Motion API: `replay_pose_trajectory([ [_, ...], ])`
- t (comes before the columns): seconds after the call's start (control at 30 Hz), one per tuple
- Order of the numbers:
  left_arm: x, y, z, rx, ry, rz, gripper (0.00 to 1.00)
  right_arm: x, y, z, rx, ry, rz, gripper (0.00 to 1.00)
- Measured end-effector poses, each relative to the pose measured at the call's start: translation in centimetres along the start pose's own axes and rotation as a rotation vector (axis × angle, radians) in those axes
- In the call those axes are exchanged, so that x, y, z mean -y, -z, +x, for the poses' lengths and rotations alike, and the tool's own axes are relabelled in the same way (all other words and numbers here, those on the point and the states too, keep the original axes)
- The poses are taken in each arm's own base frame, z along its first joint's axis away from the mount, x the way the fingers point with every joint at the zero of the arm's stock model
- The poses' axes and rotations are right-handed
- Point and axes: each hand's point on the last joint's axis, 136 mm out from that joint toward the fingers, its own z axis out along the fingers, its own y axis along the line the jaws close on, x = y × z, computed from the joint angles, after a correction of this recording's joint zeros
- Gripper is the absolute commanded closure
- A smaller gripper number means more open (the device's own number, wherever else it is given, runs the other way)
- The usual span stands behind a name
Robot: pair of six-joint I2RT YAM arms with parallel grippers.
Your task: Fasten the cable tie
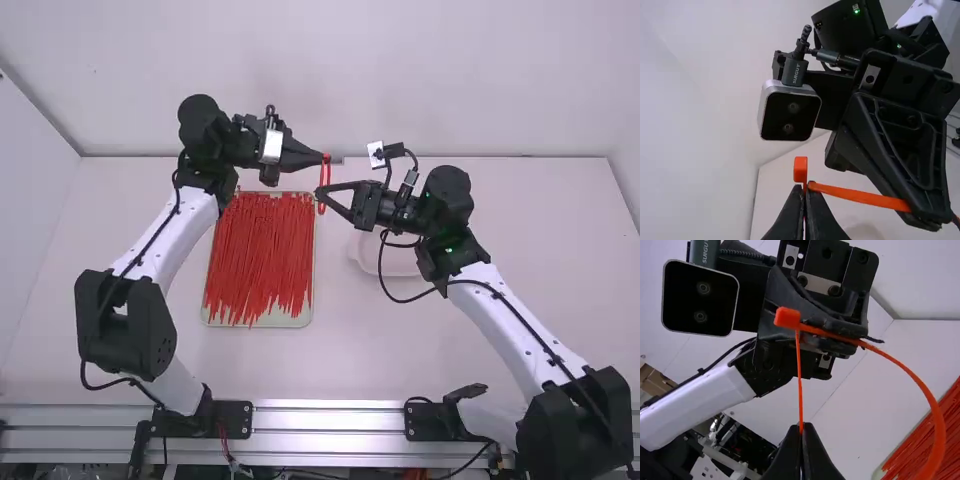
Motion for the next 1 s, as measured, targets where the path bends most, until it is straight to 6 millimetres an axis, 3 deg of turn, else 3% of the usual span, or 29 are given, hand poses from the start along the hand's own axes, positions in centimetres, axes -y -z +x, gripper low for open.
replay_pose_trajectory([
  [1.0, -0.45, 0.57, 0.38, -0.013, -0.001, -0.027, 0.98, -0.07, 0.01, -0.14, 0.005, 0.007, -0.002, 1.00],
])
